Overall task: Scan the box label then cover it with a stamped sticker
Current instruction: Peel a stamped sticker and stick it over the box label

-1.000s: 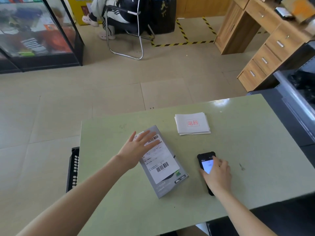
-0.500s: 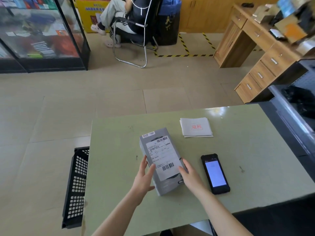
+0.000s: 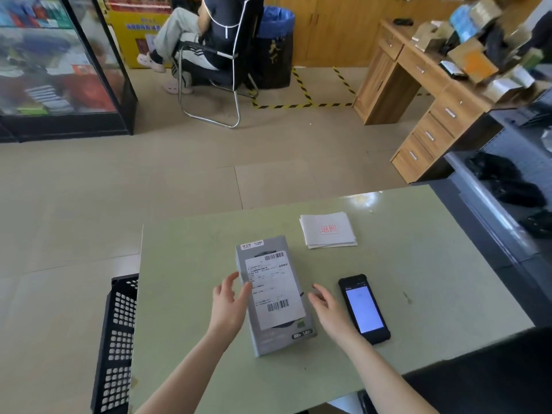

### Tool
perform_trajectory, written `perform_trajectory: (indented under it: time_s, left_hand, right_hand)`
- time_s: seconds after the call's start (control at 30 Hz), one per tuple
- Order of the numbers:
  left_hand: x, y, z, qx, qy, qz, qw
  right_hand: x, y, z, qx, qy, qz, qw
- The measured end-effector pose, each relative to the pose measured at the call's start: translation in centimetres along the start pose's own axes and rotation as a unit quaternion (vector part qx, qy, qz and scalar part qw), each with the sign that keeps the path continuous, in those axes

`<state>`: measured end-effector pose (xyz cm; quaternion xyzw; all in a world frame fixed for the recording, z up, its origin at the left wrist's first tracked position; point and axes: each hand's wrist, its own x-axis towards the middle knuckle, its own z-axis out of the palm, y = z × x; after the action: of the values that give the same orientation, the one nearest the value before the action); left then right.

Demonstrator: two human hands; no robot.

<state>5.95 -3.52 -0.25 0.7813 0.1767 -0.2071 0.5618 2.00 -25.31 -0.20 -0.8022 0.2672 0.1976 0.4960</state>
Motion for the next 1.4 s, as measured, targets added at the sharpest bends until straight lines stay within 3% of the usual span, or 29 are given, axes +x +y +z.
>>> perform_trajectory:
  time_s: [0.17,0.23,0.43,0.7,0.8,1.13,1.23,1.4]
  left_hand:
    - [3.0,3.9,2.0,0.187,0.105,0.155,0.964]
    - [4.3,5.9,3.6,0.235,0.109,0.189,0.947]
    - [10.9,10.9,10.6,0.389,0.017,0.270,0.880]
    - [18.4,12.0,16.8,0.509,-0.135,0.242,0.815]
    - [19.8,11.4,17.7,0.544,-0.154,0.235,0.791]
    - [20.5,10.2,17.6,0.550,-0.146,0.281,0.773]
    - [20.2,10.2,17.6,0.563,-0.138,0.300,0.758]
    - [19.6,10.6,17.7,0.556,-0.123,0.291,0.769]
  right_hand:
    - [4.3,-1.3,-4.6,-0.027,0.124,-0.016,0.992]
    - [6.4,-1.9,-6.4,-0.045,0.169,-0.021,0.984]
    - [13.5,-3.0,-10.6,-0.085,0.211,-0.006,0.974]
    - [19.5,-1.7,-10.8,-0.175,0.215,0.033,0.960]
    - [20.5,-1.6,-10.3,-0.203,0.232,0.028,0.951]
    - [20.7,-1.8,-9.9,-0.278,0.256,-0.016,0.926]
    - [20.6,-2.0,-9.9,-0.247,0.283,-0.038,0.926]
    - [20.5,-2.4,-10.2,-0.132,0.301,-0.088,0.940]
